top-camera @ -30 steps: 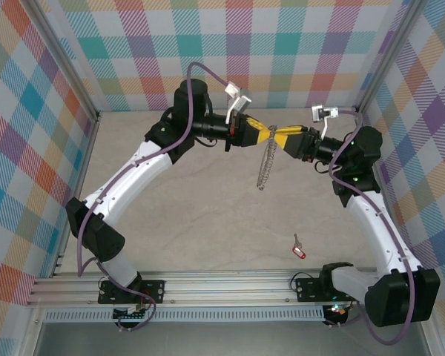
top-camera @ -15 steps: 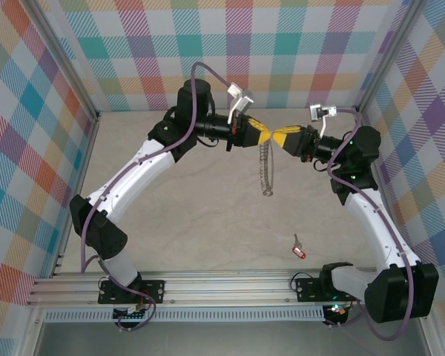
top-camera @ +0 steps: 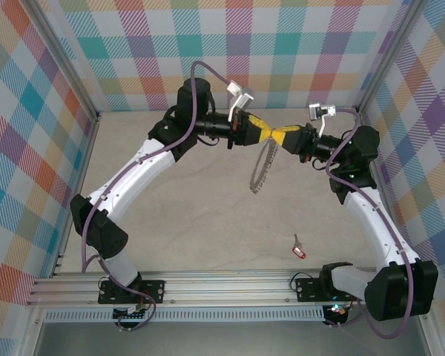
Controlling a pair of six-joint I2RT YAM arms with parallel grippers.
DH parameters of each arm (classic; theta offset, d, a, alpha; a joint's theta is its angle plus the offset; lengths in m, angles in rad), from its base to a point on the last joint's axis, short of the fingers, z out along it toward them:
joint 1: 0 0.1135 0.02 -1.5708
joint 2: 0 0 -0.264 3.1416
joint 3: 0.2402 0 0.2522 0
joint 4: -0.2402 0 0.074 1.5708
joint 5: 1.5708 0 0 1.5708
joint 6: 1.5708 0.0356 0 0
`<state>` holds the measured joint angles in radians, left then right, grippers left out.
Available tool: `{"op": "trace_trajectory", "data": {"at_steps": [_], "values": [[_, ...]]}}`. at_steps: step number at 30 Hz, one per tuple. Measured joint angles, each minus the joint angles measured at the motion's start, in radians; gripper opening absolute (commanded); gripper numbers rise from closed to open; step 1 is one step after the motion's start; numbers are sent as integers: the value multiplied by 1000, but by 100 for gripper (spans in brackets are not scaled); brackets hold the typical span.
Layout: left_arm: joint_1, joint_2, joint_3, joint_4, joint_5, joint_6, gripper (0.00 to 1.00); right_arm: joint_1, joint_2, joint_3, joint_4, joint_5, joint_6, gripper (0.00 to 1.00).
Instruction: Put the keys on the keyring
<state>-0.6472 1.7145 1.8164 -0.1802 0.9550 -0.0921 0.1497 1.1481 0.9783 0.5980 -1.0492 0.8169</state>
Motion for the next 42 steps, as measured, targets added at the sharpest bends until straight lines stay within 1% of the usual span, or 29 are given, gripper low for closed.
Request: {"op": "trace_trajectory", "data": {"at_steps": [2,3,5,8,10,12,17,21,23,29,42], "values": [[1,-19,-45,54,-54,-34,51,2,0,0,-14,21,-10,0],[3,-33,-77,84,-84,-60,53,2,0,0,-16,30,-13,0],[11,-66,-150,147,-147,-124,55,2,0,0,-14,48,-14,0],[24,-106,-239,252,-219,-220,55,2,0,-1,11,72,-12,0],[31,-121,-282,326,-249,-284,53,2,0,-2,40,85,-5,0],[35,-124,-309,398,-263,-342,49,2,0,-2,72,96,7,0],[35,-124,-357,595,-265,-502,34,2,0,-3,175,128,54,0],[35,-119,-361,737,-260,-602,27,2,2,-3,240,156,90,0],[33,-117,-361,795,-258,-639,26,3,8,-3,269,167,105,0],[14,-105,-361,872,-245,-689,24,8,39,-3,302,190,136,0],[-13,-96,-361,867,-218,-696,23,9,47,-3,308,204,147,0]]}}
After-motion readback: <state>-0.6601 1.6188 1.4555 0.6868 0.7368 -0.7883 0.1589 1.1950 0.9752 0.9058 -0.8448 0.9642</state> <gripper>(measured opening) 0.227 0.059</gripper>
